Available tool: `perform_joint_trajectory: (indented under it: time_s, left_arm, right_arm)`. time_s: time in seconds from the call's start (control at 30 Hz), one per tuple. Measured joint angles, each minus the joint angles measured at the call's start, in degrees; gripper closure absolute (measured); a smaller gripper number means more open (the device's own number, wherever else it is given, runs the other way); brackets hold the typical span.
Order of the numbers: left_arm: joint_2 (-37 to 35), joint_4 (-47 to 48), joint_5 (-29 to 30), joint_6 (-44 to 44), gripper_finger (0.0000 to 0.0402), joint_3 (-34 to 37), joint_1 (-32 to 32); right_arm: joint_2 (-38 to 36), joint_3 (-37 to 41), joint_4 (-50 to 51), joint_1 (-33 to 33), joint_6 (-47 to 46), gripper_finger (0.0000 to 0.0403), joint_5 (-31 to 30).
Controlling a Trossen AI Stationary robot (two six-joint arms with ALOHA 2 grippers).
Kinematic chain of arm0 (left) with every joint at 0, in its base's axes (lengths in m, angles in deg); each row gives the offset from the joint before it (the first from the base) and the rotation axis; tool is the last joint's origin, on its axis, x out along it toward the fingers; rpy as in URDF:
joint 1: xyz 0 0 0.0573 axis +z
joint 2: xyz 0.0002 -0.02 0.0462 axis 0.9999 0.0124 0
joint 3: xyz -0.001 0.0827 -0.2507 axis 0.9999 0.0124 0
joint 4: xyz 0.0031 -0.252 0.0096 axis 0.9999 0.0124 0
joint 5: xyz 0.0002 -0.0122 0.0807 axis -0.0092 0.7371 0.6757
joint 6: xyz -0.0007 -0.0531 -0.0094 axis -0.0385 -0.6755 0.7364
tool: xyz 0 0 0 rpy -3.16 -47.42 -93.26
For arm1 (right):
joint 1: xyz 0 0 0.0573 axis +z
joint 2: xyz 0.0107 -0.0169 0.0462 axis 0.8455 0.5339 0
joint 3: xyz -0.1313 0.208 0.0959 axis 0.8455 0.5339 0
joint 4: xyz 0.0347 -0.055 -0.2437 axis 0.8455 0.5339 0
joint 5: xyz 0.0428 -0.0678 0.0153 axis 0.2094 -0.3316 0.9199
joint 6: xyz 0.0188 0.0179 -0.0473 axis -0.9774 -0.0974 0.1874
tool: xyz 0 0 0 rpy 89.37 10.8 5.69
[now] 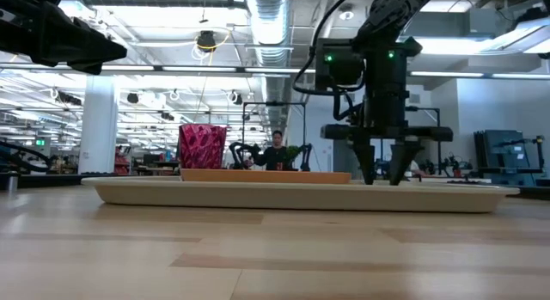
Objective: Pick and place plate/cup/fork/spoon on tray
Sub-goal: Adjust the orange plate on the gray serving tray
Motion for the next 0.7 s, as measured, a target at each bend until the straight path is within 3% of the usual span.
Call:
perform_joint_trajectory:
  time_s: [0.3,0.43,0.6,0.7]
  left_arm:
    - [0.0,0.0,0.0,0.0,0.0382,0.0,0.0]
    - [0.0,0.0,0.0,0.0,0.0382,0.0,0.0]
    - [0.0,0.0,0.0,0.0,0.0382,0.0,0.0]
    - [0.0,0.0,0.0,-0.1,0.0382,0.0,0.0]
  right_arm:
    - [-0.1,-8.5,10.5,0.0,3.3,0.0244,-3.9]
    - [-0.1,-12.9,9.8,0.6,9.3,0.0296,-4.3]
    - [-0.1,-14.6,1.1,1.0,15.9,0.0382,-2.9]
    - [0.0,-14.4,-1.7,1.0,17.5,0.0392,-2.1]
